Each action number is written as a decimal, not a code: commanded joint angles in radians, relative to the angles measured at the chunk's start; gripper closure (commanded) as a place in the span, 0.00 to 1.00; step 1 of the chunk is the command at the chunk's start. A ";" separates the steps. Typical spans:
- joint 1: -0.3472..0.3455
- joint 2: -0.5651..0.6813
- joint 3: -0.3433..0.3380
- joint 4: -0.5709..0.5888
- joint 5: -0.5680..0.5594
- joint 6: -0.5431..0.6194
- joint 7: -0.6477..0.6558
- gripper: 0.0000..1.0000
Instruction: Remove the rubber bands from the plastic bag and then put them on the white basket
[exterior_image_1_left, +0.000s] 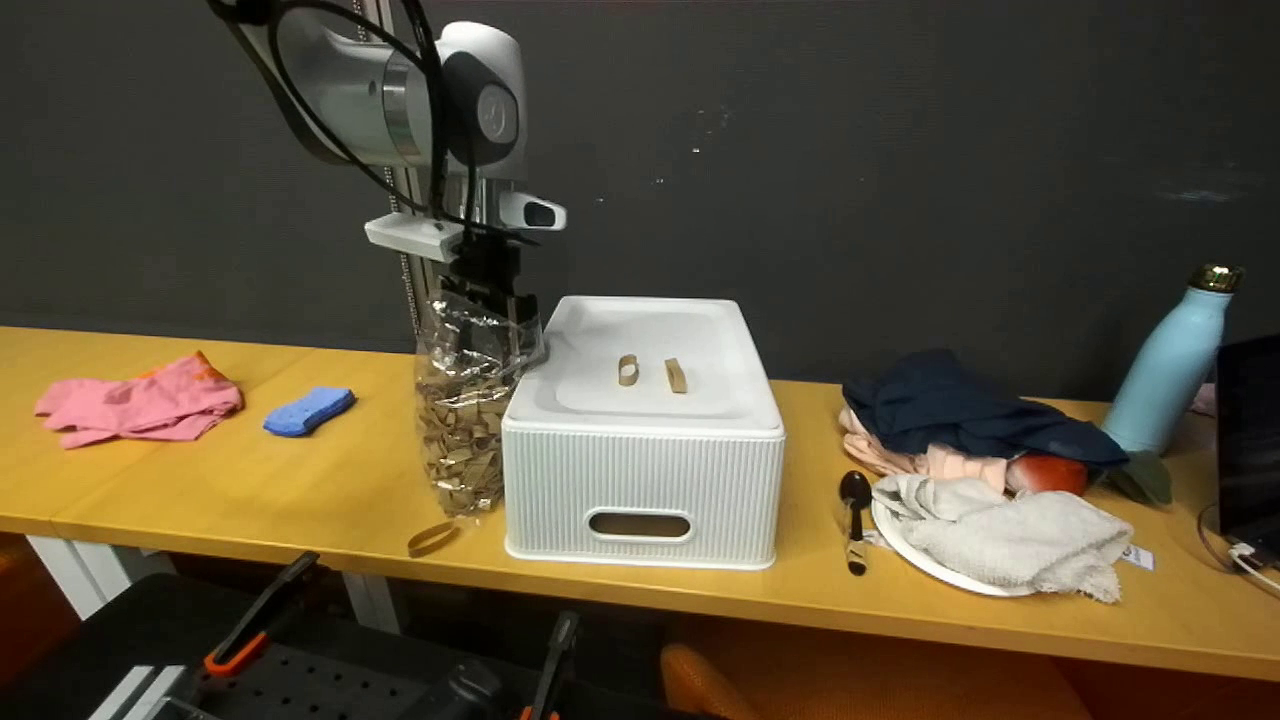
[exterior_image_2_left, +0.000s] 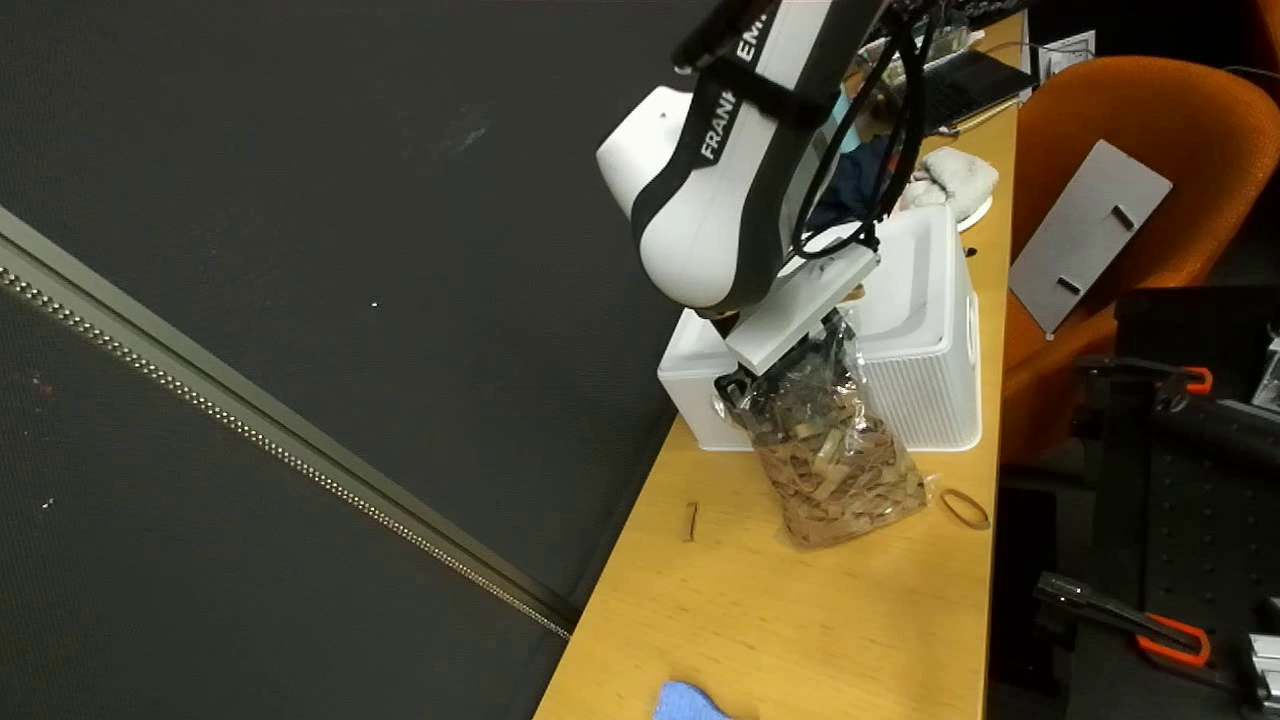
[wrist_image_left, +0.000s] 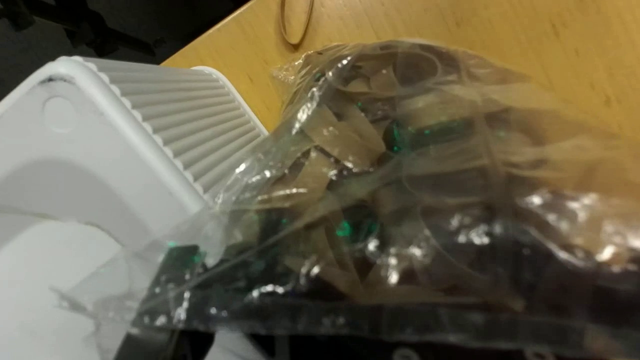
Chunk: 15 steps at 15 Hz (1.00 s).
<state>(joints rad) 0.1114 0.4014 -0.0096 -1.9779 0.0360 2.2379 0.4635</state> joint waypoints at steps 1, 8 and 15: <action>-0.009 0.029 -0.002 0.029 0.025 0.017 -0.019 0.00; -0.015 0.031 0.001 0.043 0.044 0.017 -0.031 0.65; -0.011 -0.008 0.001 0.058 0.057 0.003 -0.034 1.00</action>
<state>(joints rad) 0.1060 0.4222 -0.0136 -1.9225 0.0716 2.2381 0.4470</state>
